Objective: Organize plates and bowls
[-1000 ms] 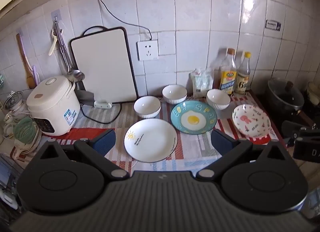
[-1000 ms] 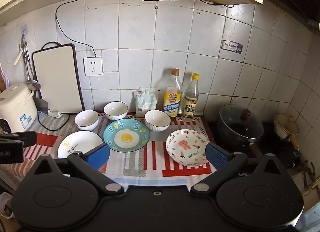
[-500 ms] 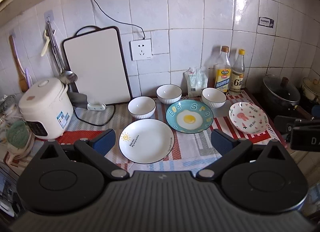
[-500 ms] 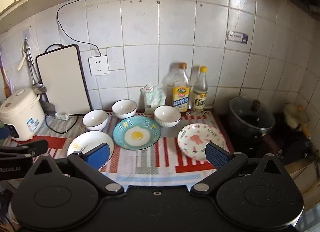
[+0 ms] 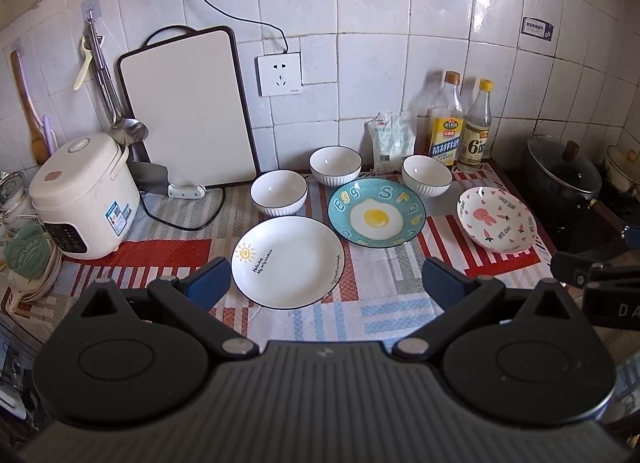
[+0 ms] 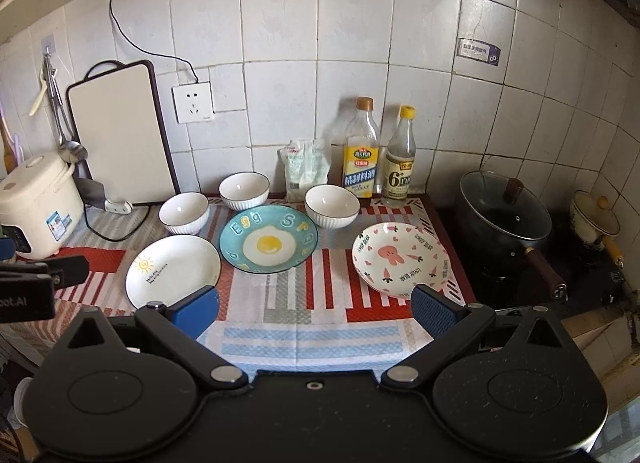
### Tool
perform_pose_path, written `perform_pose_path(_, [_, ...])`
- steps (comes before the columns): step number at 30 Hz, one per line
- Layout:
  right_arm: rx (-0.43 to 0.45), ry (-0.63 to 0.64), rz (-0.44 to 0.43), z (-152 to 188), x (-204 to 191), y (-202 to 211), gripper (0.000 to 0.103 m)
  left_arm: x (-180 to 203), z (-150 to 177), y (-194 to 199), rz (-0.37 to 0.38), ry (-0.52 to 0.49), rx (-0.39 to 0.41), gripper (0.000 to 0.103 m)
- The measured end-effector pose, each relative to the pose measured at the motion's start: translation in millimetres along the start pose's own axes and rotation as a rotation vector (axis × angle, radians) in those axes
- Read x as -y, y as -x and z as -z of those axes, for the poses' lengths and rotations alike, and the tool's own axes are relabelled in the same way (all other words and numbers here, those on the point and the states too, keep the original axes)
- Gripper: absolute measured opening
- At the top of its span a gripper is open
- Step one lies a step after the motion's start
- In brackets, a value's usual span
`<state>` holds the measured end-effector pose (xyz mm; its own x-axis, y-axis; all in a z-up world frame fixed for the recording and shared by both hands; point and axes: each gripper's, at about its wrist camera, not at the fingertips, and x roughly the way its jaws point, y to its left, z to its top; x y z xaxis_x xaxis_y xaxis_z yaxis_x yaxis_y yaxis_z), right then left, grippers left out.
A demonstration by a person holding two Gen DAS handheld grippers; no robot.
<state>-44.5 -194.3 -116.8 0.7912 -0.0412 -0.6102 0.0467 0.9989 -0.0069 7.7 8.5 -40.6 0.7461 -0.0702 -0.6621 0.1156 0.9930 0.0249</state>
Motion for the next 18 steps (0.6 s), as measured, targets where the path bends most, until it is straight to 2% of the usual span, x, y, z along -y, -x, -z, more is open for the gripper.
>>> perform_pose_path(18, [-0.008, 0.023, -0.001, 2.2, 3.4, -5.1, 0.103, 1.9, 0.3, -6.4, 0.007, -0.006, -0.042, 0.103])
